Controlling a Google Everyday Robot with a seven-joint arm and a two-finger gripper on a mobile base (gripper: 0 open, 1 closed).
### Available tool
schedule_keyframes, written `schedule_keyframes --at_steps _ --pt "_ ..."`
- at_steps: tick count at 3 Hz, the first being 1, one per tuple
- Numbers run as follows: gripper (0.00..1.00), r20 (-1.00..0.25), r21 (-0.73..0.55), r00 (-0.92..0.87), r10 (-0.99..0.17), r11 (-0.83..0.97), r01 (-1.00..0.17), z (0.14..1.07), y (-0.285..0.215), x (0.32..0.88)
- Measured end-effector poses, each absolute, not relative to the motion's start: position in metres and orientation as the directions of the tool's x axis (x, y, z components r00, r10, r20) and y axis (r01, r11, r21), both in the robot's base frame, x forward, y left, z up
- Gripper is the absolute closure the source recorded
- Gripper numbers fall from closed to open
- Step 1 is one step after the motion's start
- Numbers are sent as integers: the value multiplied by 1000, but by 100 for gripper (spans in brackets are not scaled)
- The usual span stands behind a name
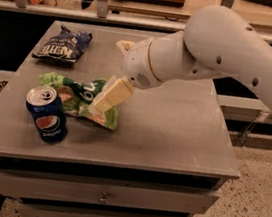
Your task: Move green rice chip bag near pepsi can
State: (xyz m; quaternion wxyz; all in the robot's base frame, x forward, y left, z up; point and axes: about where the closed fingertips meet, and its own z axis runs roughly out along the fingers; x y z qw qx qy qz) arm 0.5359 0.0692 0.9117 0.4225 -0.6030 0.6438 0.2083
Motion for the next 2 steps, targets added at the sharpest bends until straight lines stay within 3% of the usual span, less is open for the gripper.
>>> schedule_keyframes --at_steps 2 --pt "0 -732 -244 62 -679 176 -954 908 25 540"
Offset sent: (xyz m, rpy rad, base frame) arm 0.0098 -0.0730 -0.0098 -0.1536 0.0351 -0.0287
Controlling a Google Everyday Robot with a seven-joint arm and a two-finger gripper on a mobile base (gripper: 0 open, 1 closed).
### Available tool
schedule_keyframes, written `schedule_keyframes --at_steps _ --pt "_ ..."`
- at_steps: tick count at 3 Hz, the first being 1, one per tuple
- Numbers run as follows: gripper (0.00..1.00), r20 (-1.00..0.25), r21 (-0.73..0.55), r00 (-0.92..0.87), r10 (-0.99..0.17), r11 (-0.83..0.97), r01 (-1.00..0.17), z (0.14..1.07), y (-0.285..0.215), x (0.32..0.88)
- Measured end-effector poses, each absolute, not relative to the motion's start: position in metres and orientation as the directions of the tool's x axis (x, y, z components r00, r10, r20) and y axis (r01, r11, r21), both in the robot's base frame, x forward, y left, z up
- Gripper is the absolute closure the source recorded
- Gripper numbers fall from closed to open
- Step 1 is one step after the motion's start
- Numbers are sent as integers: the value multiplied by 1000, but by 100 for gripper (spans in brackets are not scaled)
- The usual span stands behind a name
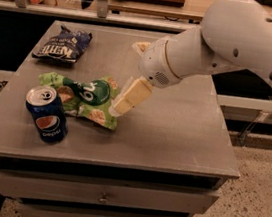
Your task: Move green rice chip bag near pepsi can
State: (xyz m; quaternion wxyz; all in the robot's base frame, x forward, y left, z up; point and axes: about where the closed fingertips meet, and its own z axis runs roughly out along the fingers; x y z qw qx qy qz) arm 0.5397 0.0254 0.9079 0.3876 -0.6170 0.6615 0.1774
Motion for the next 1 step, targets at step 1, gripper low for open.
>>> schedule_keyframes --at_steps 1 --pt "0 -714 -241 60 -697 165 -956 905 13 543"
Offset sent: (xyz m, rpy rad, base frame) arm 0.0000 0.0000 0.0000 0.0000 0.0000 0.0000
